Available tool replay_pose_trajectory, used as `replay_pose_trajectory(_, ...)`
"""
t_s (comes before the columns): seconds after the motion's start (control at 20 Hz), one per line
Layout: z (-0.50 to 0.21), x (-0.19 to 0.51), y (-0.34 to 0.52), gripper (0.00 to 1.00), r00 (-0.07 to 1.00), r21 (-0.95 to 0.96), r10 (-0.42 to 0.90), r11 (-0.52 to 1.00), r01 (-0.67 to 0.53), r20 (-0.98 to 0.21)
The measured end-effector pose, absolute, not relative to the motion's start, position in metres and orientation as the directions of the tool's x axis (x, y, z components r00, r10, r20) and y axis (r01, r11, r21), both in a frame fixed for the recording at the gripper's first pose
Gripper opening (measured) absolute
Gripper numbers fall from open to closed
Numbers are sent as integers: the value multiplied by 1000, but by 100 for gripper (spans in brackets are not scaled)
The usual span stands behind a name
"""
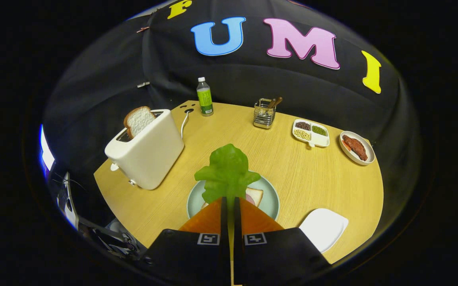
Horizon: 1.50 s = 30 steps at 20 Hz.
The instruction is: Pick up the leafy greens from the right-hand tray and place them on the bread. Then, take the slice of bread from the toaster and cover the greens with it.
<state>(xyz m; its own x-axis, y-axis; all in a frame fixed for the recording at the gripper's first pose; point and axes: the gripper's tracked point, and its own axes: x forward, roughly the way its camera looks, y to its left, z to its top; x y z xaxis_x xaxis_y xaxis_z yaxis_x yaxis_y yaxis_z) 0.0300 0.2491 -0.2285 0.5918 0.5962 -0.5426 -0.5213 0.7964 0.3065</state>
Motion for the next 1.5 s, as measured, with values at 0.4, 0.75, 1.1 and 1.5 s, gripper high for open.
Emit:
replay_pose_trajectory(0.4, -265, 55, 265, 57, 596, 288, 532, 840, -459, -602)
replay_pose_trajectory(0.75, -257, 59, 266, 100, 621, 300, 528, 846, -440, -580)
replay_pose_trajectory(1.1, -175, 72, 250, 100, 752, 251, 515, 857, -450, -411)
replay_pose_trajectory(1.5, -45, 68, 293, 99, 788, 210, 585, 809, -550, -190)
